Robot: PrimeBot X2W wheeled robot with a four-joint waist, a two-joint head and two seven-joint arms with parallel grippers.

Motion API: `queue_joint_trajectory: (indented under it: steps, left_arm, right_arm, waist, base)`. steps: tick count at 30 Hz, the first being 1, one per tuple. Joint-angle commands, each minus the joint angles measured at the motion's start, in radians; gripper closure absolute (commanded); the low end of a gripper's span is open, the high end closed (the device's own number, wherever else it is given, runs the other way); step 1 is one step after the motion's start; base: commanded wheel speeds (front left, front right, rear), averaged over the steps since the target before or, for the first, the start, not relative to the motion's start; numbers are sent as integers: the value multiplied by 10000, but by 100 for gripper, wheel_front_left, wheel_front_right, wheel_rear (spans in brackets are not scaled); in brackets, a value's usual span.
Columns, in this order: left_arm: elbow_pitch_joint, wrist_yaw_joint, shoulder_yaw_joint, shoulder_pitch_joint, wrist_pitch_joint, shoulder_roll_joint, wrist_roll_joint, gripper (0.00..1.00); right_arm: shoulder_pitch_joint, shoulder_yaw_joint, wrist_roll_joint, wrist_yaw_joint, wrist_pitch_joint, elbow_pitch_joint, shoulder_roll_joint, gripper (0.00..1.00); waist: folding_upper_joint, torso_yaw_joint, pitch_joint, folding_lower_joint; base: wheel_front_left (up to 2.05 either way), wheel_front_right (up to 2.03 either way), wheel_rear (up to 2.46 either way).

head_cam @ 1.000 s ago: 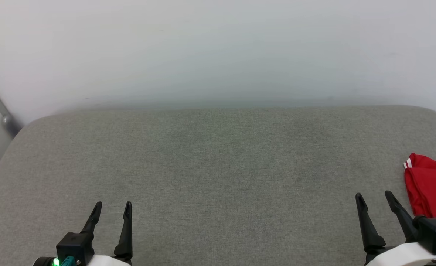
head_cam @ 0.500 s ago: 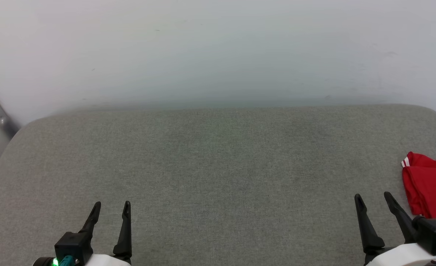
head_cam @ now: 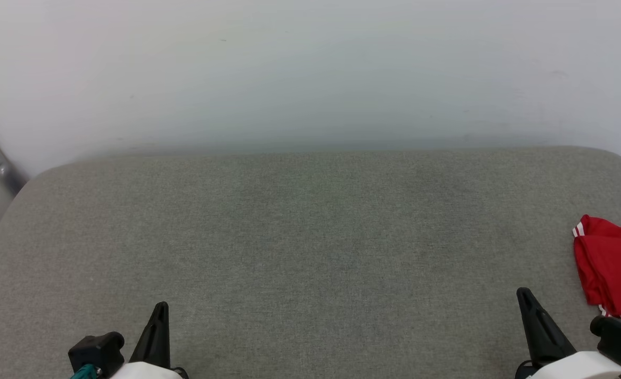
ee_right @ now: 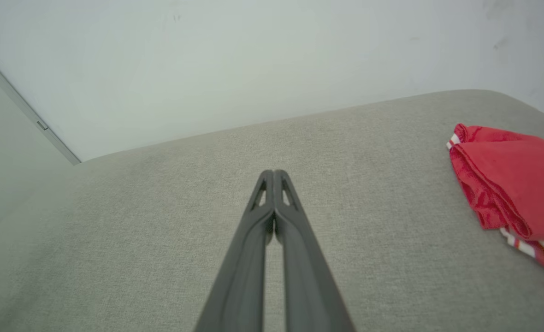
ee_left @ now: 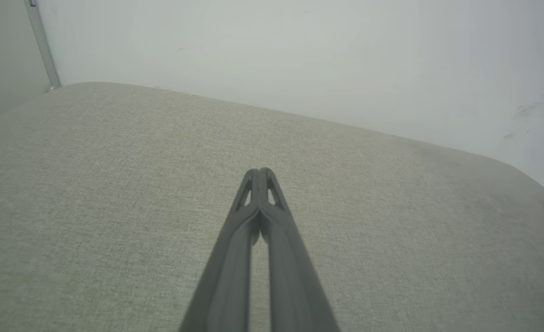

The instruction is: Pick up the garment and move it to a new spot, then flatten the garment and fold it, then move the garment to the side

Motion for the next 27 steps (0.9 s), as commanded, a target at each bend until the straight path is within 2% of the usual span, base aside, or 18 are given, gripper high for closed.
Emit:
queue_joint_trajectory:
  steps: [1, 27]
  left_arm:
    - [-88, -117, 205, -319, 94, -21, -365, 100]
    - [423, -1098, 1397, -891, 1096, -860, -3672, 100]
  right_arm:
    - [-346, -17, 515, -1, 8, -37, -53, 100]
    - [-1188, -124, 4827, -2, 105, 1010, -128, 100]
  waist:
    - [-1, 1, 9, 0]
    - [-1, 9, 166, -1]
  base:
    - [0, 0, 0]
    - [0, 0, 0]
